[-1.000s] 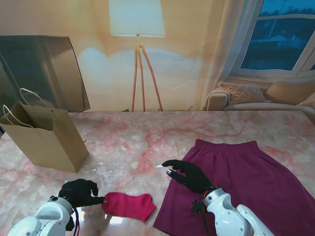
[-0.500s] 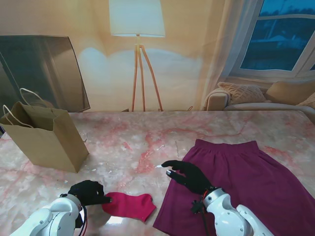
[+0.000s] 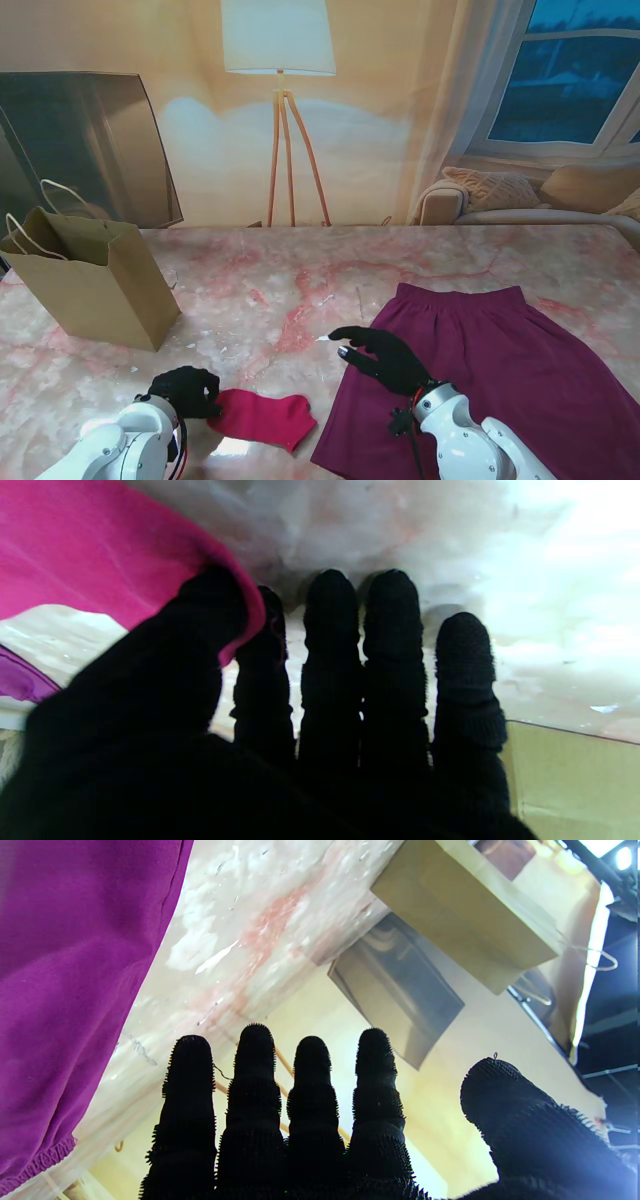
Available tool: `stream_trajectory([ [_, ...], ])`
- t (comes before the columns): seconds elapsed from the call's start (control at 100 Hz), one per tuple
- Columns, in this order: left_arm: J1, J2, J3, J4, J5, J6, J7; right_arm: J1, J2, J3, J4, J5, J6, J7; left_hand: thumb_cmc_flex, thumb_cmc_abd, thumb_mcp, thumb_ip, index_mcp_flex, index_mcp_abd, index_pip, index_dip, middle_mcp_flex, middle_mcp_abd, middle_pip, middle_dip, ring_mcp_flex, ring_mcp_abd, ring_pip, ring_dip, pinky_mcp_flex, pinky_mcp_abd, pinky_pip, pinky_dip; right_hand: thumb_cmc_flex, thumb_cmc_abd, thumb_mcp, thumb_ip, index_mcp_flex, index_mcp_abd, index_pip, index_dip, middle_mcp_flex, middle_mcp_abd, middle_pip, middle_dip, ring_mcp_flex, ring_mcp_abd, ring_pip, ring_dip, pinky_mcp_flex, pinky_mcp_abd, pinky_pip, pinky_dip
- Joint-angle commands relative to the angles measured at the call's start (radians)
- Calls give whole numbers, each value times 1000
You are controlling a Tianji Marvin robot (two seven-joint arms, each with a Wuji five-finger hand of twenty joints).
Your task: Fold the socks and the shorts into the kraft paper bag
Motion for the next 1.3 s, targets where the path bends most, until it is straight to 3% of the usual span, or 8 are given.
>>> stream_trajectory([
  [0.0, 4, -9, 7, 31, -4, 16, 24, -8, 0, -1, -6, -1, 2, 3, 12, -37, 83, -24, -23, -3, -38, -12, 30, -4, -118, -28, 28, -23, -21, -32, 23, 6, 31, 10, 8, 19, -27, -40, -22, -28, 4, 6, 7, -3, 8, 9, 25, 11, 20, 21, 4, 2, 27, 43],
  [0.12, -4, -18, 1, 36, -19, 44, 69, -8, 0, -1, -7, -2, 2, 4, 12, -33, 121, -26, -6, 19, -35, -20, 62, 19, -125, -43, 62, -16, -17, -33, 44, 12, 44, 6, 8, 20, -27, -40, -21, -29, 5, 7, 8, -3, 9, 9, 25, 12, 20, 21, 3, 2, 27, 43],
  [0.2, -9, -24, -6, 37, -22, 64, 97, -8, 0, -1, -8, -1, 3, 4, 16, 19, 126, -37, -2, 46, -43, -24, 63, 36, -116, -55, 61, -6, -12, -28, 36, 21, 49, 6, 8, 20, -28, -40, -20, -28, 5, 7, 10, -3, 9, 9, 25, 11, 20, 21, 4, 3, 27, 43],
  [0.31, -10, -27, -29, 23, -14, 83, 102, -9, 1, 0, -9, -1, 6, 7, 31, 64, 85, -45, -29, 38, -56, 24, 31, 36, -74, -59, 25, -14, 3, -8, 0, 16, 43, 10, 9, 21, -28, -40, -21, -28, 4, 7, 8, -4, 8, 9, 26, 11, 20, 21, 4, 2, 27, 43],
  [0.55, 17, -27, -106, -46, 50, 98, 78, -10, 1, 2, -13, -3, 10, 8, 14, 45, 98, -28, -18, 49, -48, 30, 41, 36, -45, -48, 34, -19, 23, -1, 8, 16, 47, 15, 9, 20, -28, -40, -19, -28, 5, 7, 10, -3, 9, 9, 26, 12, 20, 21, 5, 2, 27, 43],
  [0.73, 51, -25, -140, -99, 86, 52, 61, -3, 1, -5, -9, -2, 8, 8, 8, 27, 98, -22, -3, 46, -44, 10, 50, 33, -31, -51, 39, -24, 34, 0, 8, 16, 44, 15, 9, 20, -28, -40, -20, -26, 4, 6, 10, -3, 8, 9, 26, 13, 20, 21, 4, 3, 27, 43],
  [1.03, 73, -26, -75, -138, 94, 3, 101, 0, 0, -13, -8, -1, 6, 7, -5, -4, 93, -18, 20, 43, -32, -28, 70, 23, -15, -50, 57, -33, 52, 1, 25, 12, 50, 15, 9, 20, -29, -40, -21, -26, 4, 6, 8, -3, 8, 9, 26, 10, 20, 21, 4, 2, 27, 43],
  [1.29, 40, -25, 31, -127, 92, 10, 125, -14, -1, -6, -18, -2, 11, 0, -17, -28, 109, -11, 30, 48, 7, -74, 90, 16, 29, -24, 76, -47, 82, 14, 39, 2, 66, 14, 9, 20, -28, -40, -20, -27, 5, 6, 8, -2, 8, 9, 26, 13, 20, 21, 4, 2, 27, 43],
])
